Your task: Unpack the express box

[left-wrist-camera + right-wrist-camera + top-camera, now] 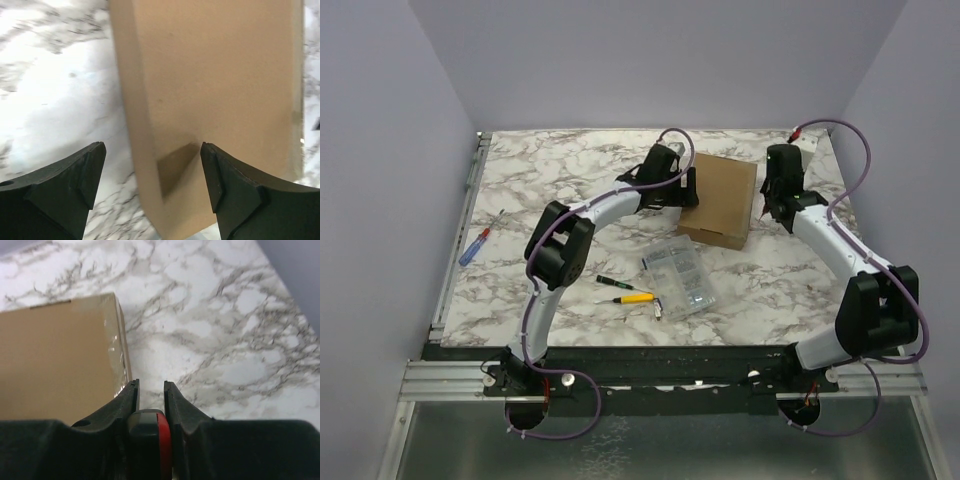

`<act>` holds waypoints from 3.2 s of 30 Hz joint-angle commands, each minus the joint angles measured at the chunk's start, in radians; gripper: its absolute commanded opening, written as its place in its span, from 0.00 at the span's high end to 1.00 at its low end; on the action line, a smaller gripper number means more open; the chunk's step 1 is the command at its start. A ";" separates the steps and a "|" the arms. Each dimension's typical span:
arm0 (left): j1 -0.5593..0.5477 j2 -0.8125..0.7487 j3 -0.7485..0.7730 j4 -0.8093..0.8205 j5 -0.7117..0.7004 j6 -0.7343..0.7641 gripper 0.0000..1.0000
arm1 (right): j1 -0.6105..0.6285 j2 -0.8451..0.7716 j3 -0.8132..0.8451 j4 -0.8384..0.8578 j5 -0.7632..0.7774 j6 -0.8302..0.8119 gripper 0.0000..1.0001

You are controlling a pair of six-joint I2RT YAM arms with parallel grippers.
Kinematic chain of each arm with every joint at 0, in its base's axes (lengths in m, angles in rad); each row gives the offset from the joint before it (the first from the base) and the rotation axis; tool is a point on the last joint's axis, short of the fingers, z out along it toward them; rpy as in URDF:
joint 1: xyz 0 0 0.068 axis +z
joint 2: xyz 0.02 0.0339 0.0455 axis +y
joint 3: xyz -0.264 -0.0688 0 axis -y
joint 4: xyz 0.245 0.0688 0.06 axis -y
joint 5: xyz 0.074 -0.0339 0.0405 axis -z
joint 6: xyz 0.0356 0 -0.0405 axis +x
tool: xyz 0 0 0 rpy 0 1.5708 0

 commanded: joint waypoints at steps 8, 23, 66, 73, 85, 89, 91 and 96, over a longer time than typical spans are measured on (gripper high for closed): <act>-0.029 -0.204 -0.047 0.032 -0.115 0.361 0.20 | -0.063 0.037 0.047 0.529 -0.164 -0.307 1.00; -0.231 -0.318 -0.377 0.436 0.076 0.837 0.40 | -0.140 0.233 0.135 0.704 -0.349 -0.340 1.00; -0.339 -0.097 -0.281 0.447 -0.106 0.960 0.43 | -0.145 0.428 0.278 0.698 -0.302 -0.334 1.00; -0.339 -0.092 -0.285 0.445 -0.114 0.947 0.45 | -0.145 0.451 0.293 0.696 -0.287 -0.359 1.00; -0.339 -0.097 -0.281 0.433 -0.106 0.932 0.46 | -0.145 0.465 0.297 0.698 -0.275 -0.361 1.00; -0.339 -0.094 -0.277 0.431 -0.104 0.929 0.46 | -0.145 0.468 0.303 0.697 -0.277 -0.361 1.00; -0.339 -0.094 -0.276 0.431 -0.102 0.929 0.47 | -0.145 0.467 0.303 0.702 -0.279 -0.361 1.00; -0.340 -0.091 -0.275 0.426 -0.096 0.929 0.48 | -0.145 0.464 0.304 0.701 -0.284 -0.361 1.00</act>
